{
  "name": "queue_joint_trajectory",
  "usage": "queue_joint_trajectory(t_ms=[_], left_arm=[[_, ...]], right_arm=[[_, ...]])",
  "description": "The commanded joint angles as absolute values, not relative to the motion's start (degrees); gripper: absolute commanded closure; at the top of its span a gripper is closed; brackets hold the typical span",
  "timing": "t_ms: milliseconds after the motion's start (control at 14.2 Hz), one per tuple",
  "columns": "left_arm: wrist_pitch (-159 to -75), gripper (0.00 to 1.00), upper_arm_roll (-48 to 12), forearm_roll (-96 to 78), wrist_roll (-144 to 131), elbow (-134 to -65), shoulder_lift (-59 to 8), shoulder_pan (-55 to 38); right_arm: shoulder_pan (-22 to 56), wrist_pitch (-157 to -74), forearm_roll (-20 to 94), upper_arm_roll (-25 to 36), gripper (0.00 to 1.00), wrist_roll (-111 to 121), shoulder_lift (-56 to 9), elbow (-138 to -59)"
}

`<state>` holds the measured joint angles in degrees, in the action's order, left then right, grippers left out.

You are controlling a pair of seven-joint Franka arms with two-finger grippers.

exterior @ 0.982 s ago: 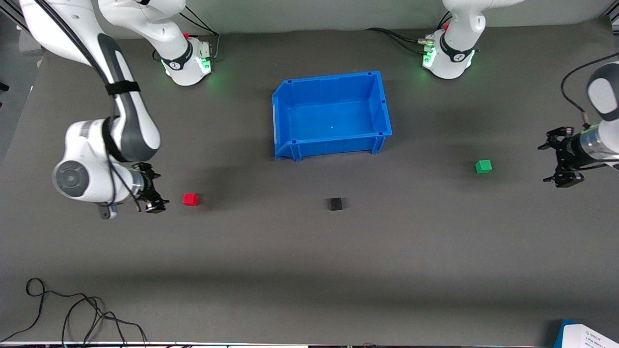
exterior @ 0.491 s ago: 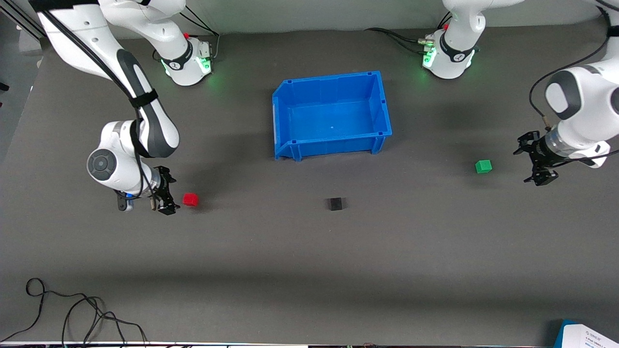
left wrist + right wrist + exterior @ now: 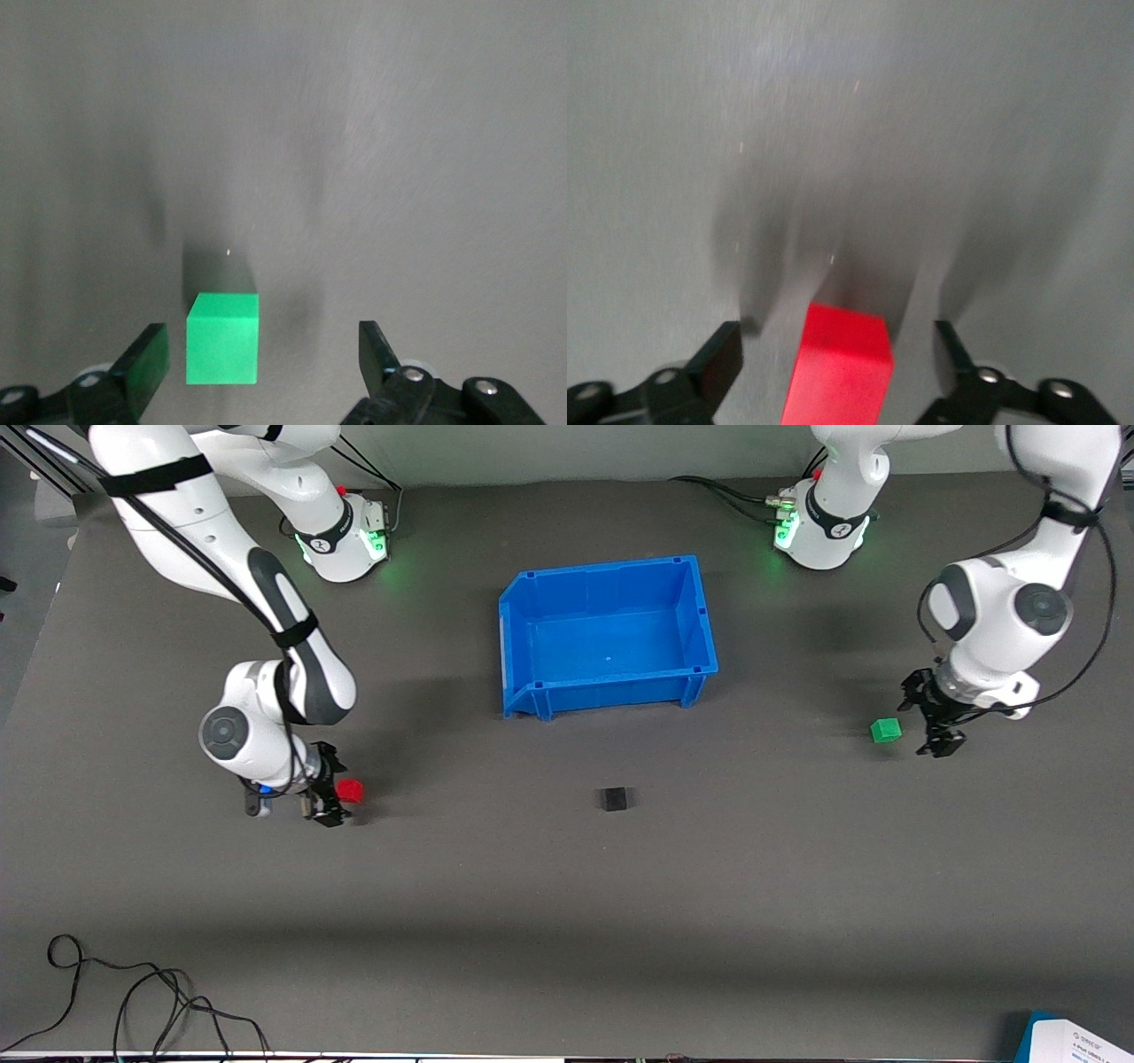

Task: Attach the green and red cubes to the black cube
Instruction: 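Lower and close the right gripper on the red cube while the left grasps green, then carry the red cube with the right gripper beside the black cube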

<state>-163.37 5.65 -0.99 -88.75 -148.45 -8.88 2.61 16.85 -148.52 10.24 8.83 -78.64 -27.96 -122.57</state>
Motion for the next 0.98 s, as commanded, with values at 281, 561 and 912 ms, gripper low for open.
queue_joint_trajectory(t_ms=[281, 561, 912], left_arm=[[-165.6, 0.05, 6.1, -0.8, -89.8, -149.2, -10.6, 0.4], [-166.5, 0.05, 6.2, -0.1, -89.1, -149.2, -12.1, 0.9], [-168.5, 0.05, 6.3, -0.1, -88.5, -149.2, -14.2, 1.1]], right_arm=[[17.6, -148.4, 11.5, 9.8, 0.33, -77.8, -28.2, -121.3], [17.7, -148.4, 11.5, 9.8, 0.33, -77.6, -28.2, -121.3], [17.7, -147.0, 11.4, 9.8, 0.51, -77.6, -27.9, -120.8]])
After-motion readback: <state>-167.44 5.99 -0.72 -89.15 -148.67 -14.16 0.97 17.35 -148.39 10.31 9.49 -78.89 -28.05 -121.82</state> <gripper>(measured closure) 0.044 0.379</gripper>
